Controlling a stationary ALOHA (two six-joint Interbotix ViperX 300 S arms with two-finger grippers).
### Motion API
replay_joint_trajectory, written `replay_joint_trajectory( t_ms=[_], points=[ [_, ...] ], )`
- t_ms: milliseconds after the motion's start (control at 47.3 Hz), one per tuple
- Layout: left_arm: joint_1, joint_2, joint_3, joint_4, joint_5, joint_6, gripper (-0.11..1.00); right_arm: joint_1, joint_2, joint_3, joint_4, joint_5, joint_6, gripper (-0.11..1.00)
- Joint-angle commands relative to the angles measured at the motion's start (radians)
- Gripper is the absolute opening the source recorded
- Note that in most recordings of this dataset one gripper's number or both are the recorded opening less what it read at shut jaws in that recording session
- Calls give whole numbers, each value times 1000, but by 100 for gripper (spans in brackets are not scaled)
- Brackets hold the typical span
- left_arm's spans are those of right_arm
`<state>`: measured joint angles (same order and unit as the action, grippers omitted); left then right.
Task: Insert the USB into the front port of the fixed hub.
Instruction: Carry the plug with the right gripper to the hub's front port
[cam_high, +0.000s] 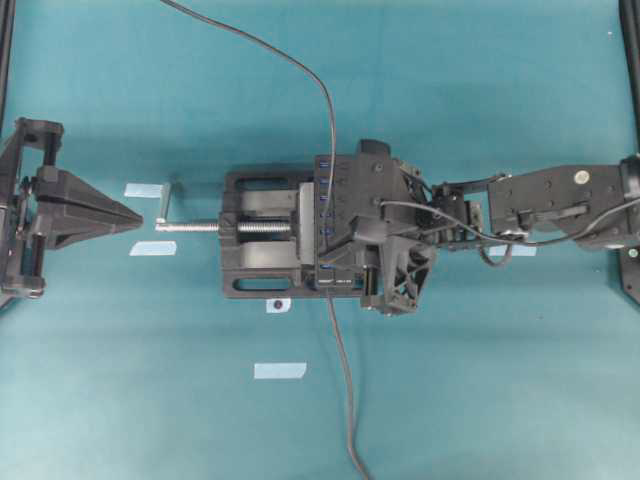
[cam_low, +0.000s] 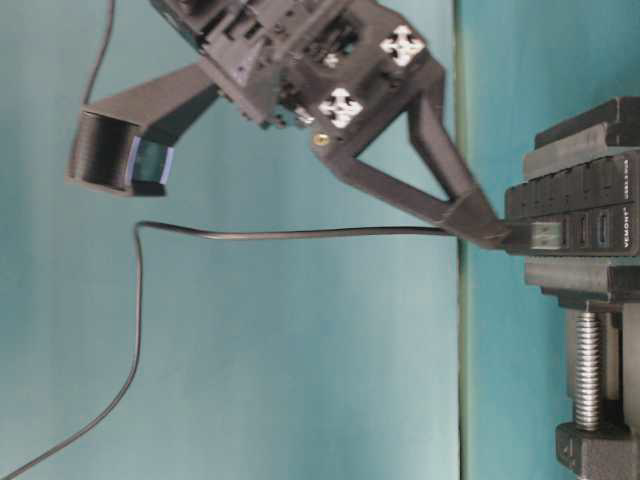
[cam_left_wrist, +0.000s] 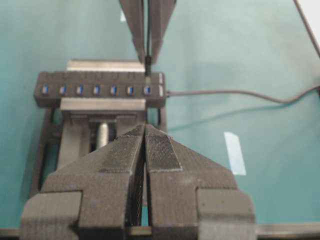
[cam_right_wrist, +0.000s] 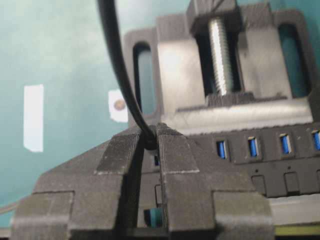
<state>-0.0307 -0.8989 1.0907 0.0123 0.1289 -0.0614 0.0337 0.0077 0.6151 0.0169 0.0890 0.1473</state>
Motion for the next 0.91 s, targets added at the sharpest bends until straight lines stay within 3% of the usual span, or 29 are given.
replay_joint_trajectory(
  t_ms=[0, 888],
  points=[
    [0, 3, -9, 2, -21, -2, 0, 6, -6, -15, 0, 3, 11, 6],
    [-2, 3, 3, 2, -41, -21, 0, 9, 12, -18, -6, 5, 5, 6]
  ],
)
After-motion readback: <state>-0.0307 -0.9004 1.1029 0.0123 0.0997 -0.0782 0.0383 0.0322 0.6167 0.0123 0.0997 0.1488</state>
